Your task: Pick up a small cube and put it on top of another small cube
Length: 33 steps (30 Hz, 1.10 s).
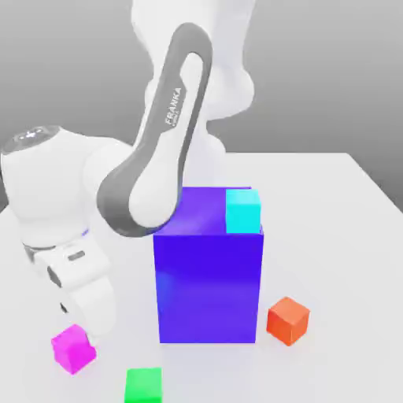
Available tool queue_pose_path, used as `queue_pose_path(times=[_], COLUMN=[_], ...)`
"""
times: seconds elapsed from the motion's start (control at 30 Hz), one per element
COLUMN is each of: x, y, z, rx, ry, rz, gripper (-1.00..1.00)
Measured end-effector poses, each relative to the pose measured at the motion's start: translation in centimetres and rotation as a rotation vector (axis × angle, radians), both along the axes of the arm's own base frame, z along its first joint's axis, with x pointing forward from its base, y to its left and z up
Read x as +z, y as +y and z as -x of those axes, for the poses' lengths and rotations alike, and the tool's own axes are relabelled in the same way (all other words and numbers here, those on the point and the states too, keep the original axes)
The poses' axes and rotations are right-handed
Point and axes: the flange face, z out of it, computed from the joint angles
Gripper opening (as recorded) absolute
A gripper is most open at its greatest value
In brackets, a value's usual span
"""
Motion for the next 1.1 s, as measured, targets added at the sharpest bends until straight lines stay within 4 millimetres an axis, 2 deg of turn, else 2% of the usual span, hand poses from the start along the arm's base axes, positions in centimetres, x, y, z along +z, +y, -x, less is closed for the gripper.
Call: queue_pose_path(times=[0.1,0.23,0.27,0.43,0.47,0.53,0.7,0.87,1.1], x=[-1.1,-5.1,-6.1,-6.1,-6.6,-5.5,-0.5,1.5,4.5], y=[-0.7,-0.8,-0.8,-0.8,-0.8,-0.8,-0.6,3.1,10.3], z=[0.4,0.4,0.5,0.5,0.5,0.4,0.3,-2.9,-7.3], rx=[0.075,0.087,0.089,0.089,0.089,0.088,0.098,0.278,0.561], ry=[0.002,0.002,0.004,0.004,0.005,0.002,0.005,0.009,0.001], rz=[0.027,0.031,0.032,0.033,0.033,0.032,0.033,0.039,0.035], gripper=[0.0,0.0,-1.0,-1.0,-1.0,-1.0,-1.0,-1.0,-1.0])
